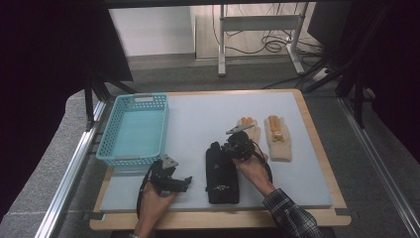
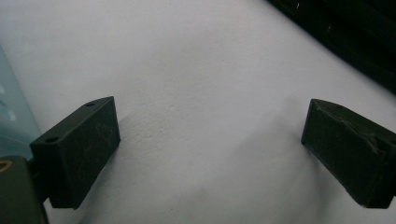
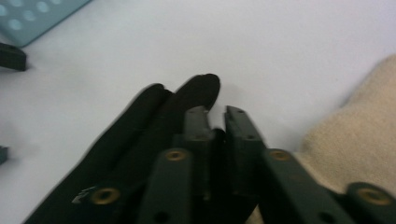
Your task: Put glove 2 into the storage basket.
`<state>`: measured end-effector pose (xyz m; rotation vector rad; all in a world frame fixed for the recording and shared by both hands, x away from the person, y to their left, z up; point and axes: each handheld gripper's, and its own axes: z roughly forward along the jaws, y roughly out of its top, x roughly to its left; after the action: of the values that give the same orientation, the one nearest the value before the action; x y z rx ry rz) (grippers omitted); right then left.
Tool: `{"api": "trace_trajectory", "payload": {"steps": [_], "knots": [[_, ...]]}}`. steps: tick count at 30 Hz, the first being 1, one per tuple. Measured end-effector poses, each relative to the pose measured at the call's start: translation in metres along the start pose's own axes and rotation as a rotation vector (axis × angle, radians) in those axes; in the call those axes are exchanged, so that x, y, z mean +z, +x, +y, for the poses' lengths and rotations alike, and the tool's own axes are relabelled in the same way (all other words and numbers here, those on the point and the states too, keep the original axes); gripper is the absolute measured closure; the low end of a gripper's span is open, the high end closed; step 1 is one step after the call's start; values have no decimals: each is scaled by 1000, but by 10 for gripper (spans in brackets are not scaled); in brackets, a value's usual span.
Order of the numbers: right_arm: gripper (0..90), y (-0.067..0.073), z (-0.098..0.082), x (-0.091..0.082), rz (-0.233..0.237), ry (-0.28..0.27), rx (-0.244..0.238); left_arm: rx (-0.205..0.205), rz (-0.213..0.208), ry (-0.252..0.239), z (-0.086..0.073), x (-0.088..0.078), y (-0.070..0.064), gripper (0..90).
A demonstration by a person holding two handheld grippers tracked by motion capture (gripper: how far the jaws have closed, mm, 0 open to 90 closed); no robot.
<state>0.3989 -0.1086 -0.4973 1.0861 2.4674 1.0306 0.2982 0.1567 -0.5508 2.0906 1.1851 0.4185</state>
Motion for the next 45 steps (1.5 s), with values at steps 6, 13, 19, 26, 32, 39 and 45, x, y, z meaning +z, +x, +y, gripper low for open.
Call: {"api": "trace_trajectory", "payload": {"steps": [6,13,19,26,32,39,45], "knots": [[562,-3,-10,-22,56,-33,-22,-5,-1,0,0,0,0,47],[543,-6,-45,-56,69,-38,-67,-5,-5,-6,0,-2,1,56],[828,-6,-71,-64,114,1,-77,2,-7,3,-7,-9,0,67],[884,4,-101,-59,197,40,-112,-7,19,8,-18,-19,5,42],[884,21,-94,-49,227,43,-152,-4,20,5,-25,-24,16,40],[881,44,-82,-31,259,32,-177,11,1,-7,-28,-26,21,42],[873,56,-70,-17,259,26,-189,8,-2,-7,-28,-25,21,37]]}}
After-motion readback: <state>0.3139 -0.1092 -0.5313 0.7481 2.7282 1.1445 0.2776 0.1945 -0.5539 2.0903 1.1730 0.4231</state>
